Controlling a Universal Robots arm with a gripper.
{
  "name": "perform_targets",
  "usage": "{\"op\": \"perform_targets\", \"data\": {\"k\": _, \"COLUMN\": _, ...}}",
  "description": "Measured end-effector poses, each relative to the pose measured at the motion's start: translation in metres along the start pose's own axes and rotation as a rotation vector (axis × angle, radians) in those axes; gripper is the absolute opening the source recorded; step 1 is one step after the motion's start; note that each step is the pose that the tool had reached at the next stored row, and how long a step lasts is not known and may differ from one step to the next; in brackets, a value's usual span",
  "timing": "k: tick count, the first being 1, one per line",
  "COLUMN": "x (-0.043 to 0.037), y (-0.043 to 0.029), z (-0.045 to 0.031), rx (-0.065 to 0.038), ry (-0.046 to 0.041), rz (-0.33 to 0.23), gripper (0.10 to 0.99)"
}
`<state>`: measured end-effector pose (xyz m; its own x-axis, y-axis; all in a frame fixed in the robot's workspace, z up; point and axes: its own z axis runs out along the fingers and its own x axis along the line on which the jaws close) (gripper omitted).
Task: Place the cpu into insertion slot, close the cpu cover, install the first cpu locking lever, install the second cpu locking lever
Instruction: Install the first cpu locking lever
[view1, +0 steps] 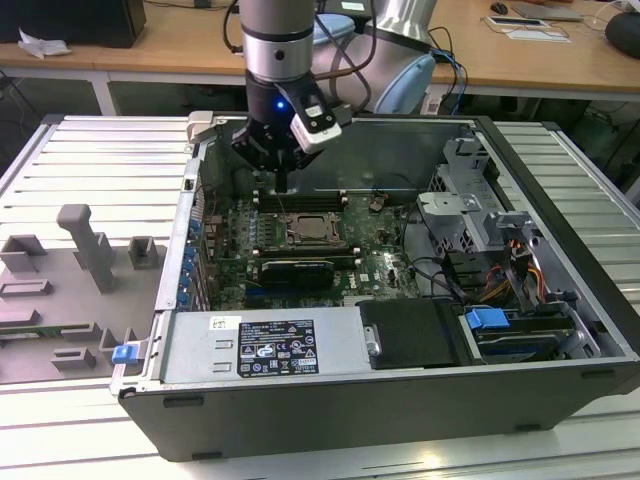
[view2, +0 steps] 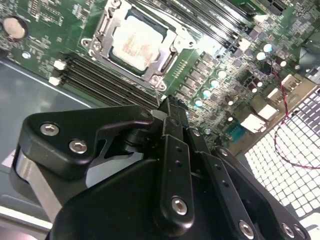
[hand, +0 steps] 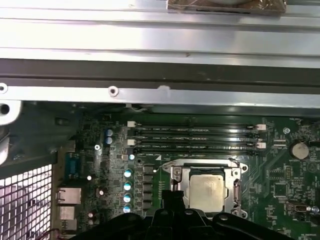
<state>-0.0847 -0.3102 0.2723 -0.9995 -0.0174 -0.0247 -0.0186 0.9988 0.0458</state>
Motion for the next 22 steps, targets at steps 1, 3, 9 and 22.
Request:
{"op": "perform_targets", "data": {"k": 1, "x": 0.0013, "y": -0.0001, "z": 0.0006, "rx": 0.000, "ry": 0.0001, "rz": -0.001, "gripper": 0.106}}
{"op": "perform_targets", "data": {"k": 3, "x": 0.0038, "y": -0.0002, "z": 0.0015, "rx": 0.000, "ry": 0.0002, "rz": -0.002, "gripper": 0.106}}
{"op": "perform_targets", "data": {"k": 9, "x": 0.0153, "y": 0.0000, "z": 0.0042, "rx": 0.000, "ry": 0.0005, "rz": -0.011, "gripper": 0.106}}
{"op": "perform_targets", "data": {"k": 22, "x": 0.0215, "y": 0.0112, "z": 0.0101, "rx": -0.001, "ry": 0.0006, "rz": -0.015, "gripper": 0.106}}
